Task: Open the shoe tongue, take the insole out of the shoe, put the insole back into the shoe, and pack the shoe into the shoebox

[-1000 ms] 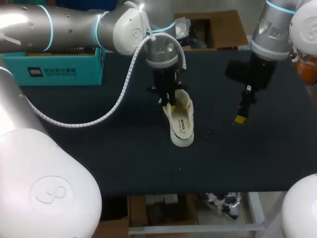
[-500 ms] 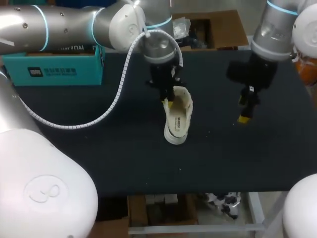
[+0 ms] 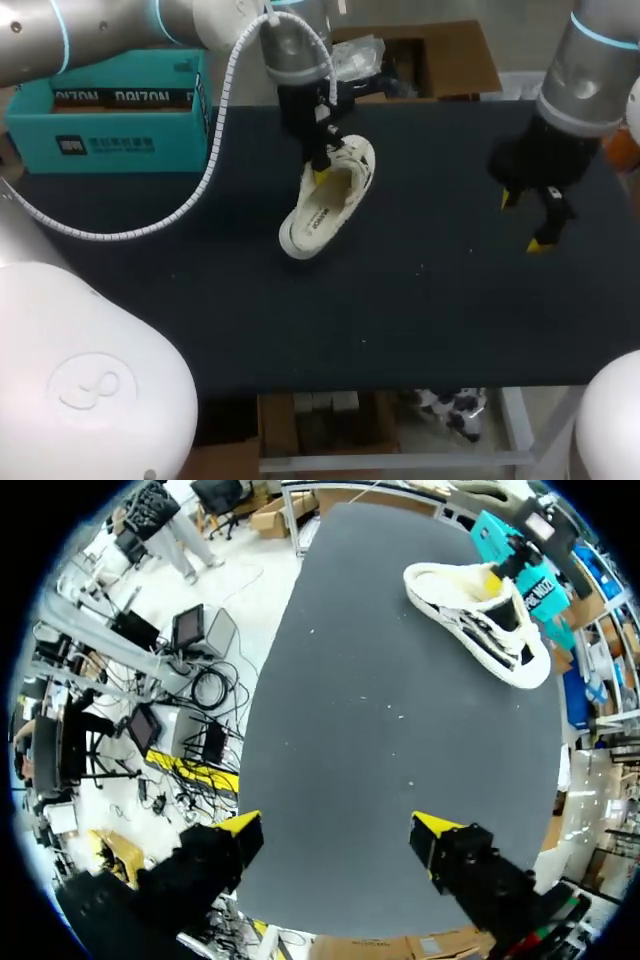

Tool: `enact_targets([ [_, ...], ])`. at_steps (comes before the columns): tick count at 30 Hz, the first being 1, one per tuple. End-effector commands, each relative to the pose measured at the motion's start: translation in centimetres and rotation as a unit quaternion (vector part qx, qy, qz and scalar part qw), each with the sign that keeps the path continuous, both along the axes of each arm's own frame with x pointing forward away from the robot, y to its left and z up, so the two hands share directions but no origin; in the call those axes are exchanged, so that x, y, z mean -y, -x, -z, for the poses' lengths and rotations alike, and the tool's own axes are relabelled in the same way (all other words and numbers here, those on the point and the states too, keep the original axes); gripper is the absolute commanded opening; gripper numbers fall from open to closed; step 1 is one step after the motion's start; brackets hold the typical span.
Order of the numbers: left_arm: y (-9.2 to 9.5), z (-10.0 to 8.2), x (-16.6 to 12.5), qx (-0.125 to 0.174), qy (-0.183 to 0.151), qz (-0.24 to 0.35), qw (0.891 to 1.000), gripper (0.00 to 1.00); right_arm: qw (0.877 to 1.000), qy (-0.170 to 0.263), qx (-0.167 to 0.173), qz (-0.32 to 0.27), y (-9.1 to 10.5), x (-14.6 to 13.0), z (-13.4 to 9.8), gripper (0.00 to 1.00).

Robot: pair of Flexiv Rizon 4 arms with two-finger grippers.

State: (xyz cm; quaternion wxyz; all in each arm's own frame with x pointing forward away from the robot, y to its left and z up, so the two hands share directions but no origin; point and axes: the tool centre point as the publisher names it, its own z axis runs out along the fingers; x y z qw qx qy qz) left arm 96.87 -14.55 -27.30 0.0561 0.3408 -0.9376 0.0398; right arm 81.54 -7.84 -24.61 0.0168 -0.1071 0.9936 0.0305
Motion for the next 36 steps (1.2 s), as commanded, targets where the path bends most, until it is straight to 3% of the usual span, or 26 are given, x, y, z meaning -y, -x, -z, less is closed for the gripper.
enact_targets([
  [1, 0.1, -3.5, -1.5, 0.037, -0.005, 0.085, 0.996, 0.0, 0.996, 0.031, 0.059, -0.056, 0.6, -0.7, 0.5, 1.0],
  [8, -3.8, -8.5, -3.6, 0.073, -0.054, 0.188, 0.978, 0.0, 0.996, 0.031, 0.059, -0.056, 0.6, -0.7, 0.5, 1.0],
  [16, -12.7, -15.8, -8.4, 0.145, -0.112, 0.261, 0.948, 0.0, 0.996, 0.031, 0.059, -0.056, 0.6, -0.7, 0.5, 1.0],
  [22, -19.3, -21.0, -13.6, 0.182, -0.143, 0.331, 0.915, 0.0, 0.996, 0.031, 0.059, -0.056, 0.6, -0.7, 0.5, 1.0],
  [28, -23.7, -22.8, -19.3, 0.193, -0.177, 0.381, 0.887, 0.0, 0.996, 0.031, 0.059, -0.056, 0.6, -0.7, 0.5, 1.0],
  [32, -25.1, -23.1, -23.2, 0.2, -0.184, 0.389, 0.88, 0.0, 0.996, 0.031, 0.059, -0.056, 0.6, -0.7, 0.5, 1.0],
  [36, -25.2, -22.5, -26.9, 0.203, -0.189, 0.389, 0.879, 0.0, 0.996, 0.031, 0.059, -0.056, 0.6, -0.7, 0.5, 1.0],
])
